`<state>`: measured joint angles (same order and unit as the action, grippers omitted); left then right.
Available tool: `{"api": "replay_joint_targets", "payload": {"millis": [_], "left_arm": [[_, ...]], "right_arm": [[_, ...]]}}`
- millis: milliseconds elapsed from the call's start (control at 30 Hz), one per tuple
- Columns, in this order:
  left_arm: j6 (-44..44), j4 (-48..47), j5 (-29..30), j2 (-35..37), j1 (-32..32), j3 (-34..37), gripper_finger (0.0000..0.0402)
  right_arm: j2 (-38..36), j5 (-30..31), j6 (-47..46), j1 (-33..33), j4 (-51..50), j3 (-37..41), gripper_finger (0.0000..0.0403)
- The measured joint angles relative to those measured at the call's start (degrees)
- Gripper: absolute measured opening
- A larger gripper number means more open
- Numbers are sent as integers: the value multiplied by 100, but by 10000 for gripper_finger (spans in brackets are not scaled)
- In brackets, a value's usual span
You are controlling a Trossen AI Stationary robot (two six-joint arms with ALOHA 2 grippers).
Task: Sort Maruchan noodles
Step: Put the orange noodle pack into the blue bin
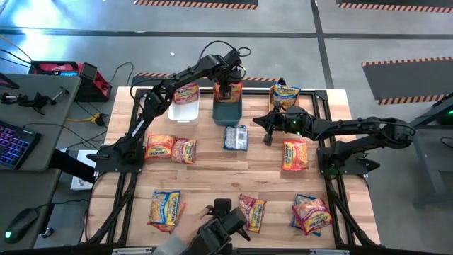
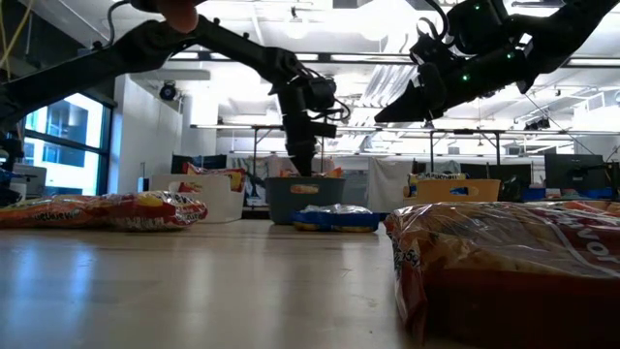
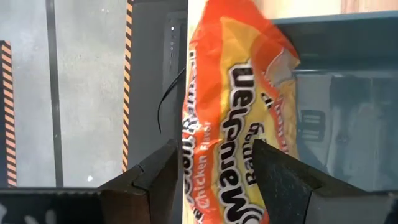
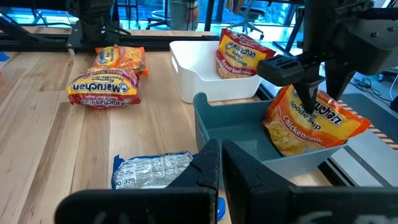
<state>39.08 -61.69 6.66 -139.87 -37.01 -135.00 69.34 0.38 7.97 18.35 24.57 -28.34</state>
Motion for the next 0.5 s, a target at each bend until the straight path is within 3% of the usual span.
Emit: {"api": "replay_joint_targets", "payload": {"millis": [267, 500], "left_arm": [[-85, 2, 101, 107, -5, 3, 217], [124, 2, 1141, 166, 55, -1, 217]], "right_arm": [[2, 0, 0, 0, -32, 0, 0], [2, 0, 0, 0, -34, 0, 0]]}}
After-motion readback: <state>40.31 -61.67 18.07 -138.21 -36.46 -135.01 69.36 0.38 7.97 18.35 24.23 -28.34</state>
